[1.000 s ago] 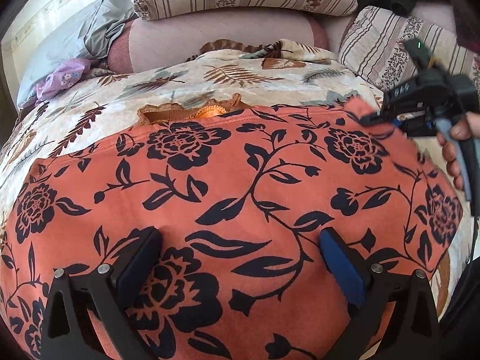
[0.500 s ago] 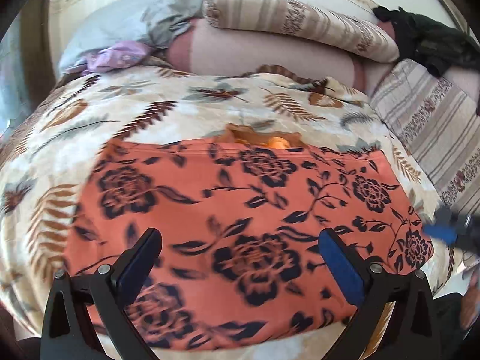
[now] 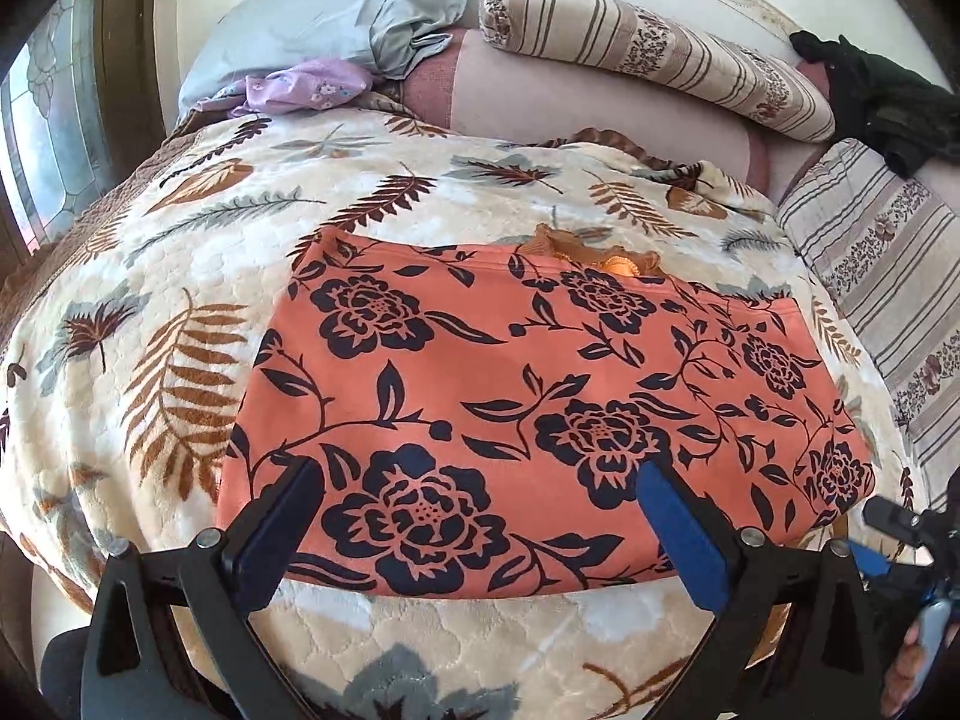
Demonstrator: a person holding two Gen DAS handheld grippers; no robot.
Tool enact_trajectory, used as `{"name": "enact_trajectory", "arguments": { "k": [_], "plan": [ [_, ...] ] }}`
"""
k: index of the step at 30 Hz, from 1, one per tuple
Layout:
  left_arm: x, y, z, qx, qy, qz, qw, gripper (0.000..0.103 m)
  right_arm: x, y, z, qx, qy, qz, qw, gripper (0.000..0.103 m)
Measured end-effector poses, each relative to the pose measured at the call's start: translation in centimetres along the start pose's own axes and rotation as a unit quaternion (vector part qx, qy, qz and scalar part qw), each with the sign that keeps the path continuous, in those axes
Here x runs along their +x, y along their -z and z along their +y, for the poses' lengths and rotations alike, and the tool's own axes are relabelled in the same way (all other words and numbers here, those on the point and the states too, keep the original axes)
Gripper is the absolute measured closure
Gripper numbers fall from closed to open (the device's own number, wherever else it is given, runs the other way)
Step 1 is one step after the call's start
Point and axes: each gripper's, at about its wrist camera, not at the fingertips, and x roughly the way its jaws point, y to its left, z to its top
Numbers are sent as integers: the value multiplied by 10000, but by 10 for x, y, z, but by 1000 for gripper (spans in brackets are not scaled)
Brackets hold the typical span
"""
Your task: Fold small clothes
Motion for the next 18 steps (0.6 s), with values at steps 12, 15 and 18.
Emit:
{"name": "enact_trajectory", "arguments": {
  "k": [12, 15, 18],
  "plan": [
    [4, -1, -22, 198, 33, 54, 9998, 0, -8, -31, -46, 973, 52, -592, 9935, 25],
    [11, -4, -24, 225, -29, 105, 9997, 0, -7, -42, -50, 983, 77, -658, 9929, 25],
    [23, -6, -22, 270, -73, 227, 9994, 0, -1, -50, -51, 964, 26, -743, 9926, 25]
  ]
}}
